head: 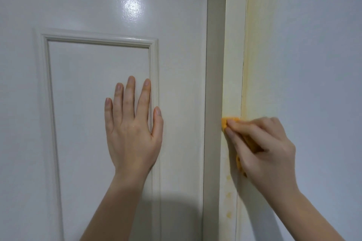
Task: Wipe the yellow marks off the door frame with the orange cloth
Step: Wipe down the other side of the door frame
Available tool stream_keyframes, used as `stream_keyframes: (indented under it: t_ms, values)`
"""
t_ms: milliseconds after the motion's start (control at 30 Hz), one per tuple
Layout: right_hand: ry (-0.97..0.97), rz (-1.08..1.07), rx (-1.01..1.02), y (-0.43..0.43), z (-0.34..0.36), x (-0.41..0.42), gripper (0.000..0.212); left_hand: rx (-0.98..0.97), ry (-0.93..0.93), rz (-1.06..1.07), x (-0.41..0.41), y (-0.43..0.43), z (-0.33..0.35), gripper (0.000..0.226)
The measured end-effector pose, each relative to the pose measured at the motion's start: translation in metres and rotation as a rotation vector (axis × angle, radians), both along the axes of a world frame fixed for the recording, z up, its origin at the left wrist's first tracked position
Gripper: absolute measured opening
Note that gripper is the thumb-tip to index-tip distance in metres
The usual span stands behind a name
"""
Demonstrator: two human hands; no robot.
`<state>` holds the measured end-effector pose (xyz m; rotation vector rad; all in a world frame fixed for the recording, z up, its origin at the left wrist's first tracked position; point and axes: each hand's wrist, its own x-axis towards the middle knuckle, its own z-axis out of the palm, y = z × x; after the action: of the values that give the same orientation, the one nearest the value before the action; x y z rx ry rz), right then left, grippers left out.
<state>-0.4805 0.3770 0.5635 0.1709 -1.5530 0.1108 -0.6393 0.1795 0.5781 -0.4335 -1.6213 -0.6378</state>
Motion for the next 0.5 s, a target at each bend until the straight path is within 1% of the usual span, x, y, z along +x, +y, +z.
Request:
stream_keyframes:
  t_ms: [100,200,267,333,500]
  values:
    - [-0.016,-0.014,0.035,-0.004,-0.017,-0.001,0.007,-0.008,-0.001,0.003,-0.002,0.001,-0.001,0.062]
    - [-0.049,-0.067,0.101,-0.009,0.001,-0.005,0.007,-0.004,0.005,-0.014,-0.005,0.000,-0.001,0.062]
    - [-0.051,-0.132,0.139,-0.014,0.026,-0.008,0.010,-0.003,0.012,-0.028,-0.006,0.000,-0.002,0.062]
    - [-0.037,-0.165,0.116,-0.017,0.061,-0.010,0.014,-0.018,0.007,-0.028,-0.008,-0.001,-0.002,0.063]
    - [-0.036,-0.118,-0.012,-0.022,0.155,-0.011,0.017,-0.055,-0.015,-0.021,-0.012,-0.002,-0.002,0.065]
